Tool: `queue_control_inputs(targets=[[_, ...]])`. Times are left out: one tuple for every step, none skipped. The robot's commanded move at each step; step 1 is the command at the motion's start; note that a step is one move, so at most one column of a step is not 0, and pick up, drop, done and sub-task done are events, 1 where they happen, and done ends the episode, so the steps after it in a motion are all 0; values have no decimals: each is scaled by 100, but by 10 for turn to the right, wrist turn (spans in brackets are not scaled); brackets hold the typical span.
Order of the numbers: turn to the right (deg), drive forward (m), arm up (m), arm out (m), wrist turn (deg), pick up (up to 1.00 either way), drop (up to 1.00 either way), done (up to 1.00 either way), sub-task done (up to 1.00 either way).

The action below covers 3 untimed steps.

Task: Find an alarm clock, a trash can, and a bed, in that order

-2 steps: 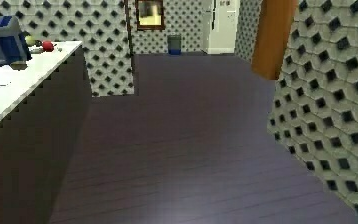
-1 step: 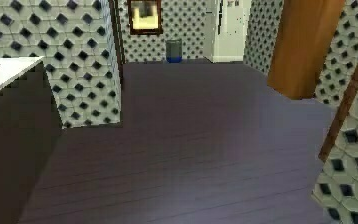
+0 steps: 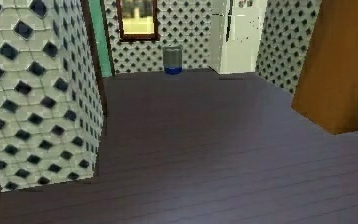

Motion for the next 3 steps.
queue_control_inputs(targets=[[-30, 0, 0, 0, 0, 0, 0, 0, 0], [0, 100, 0, 0, 0, 0, 0, 0, 0], [0, 100, 0, 0, 0, 0, 0, 0, 0]])
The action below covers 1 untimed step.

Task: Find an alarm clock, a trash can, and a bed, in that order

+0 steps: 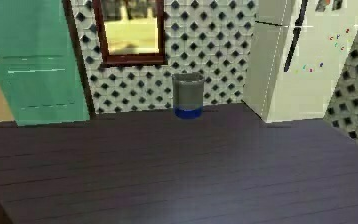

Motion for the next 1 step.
queue_control_inputs(targets=[[0, 100, 0, 0, 0, 0, 0, 0, 0]])
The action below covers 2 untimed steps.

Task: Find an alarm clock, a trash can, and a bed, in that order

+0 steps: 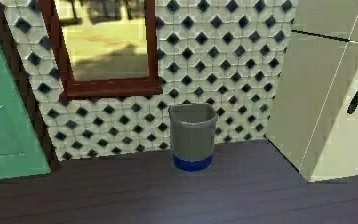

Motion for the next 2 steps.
queue_control_inputs(targets=[[0, 70, 0, 0, 0, 0, 0, 0, 0], [0, 0, 0, 0, 0, 0, 0, 0, 100]])
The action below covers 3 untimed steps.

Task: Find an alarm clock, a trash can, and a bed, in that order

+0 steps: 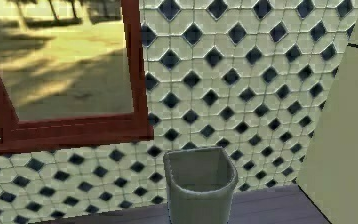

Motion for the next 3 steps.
queue_control_inputs(targets=[[-450, 0, 0, 0, 0, 0, 0, 0, 0], [-450, 0, 0, 0, 0, 0, 0, 0, 0], [-90, 0, 0, 0, 0, 0, 0, 0, 0]])
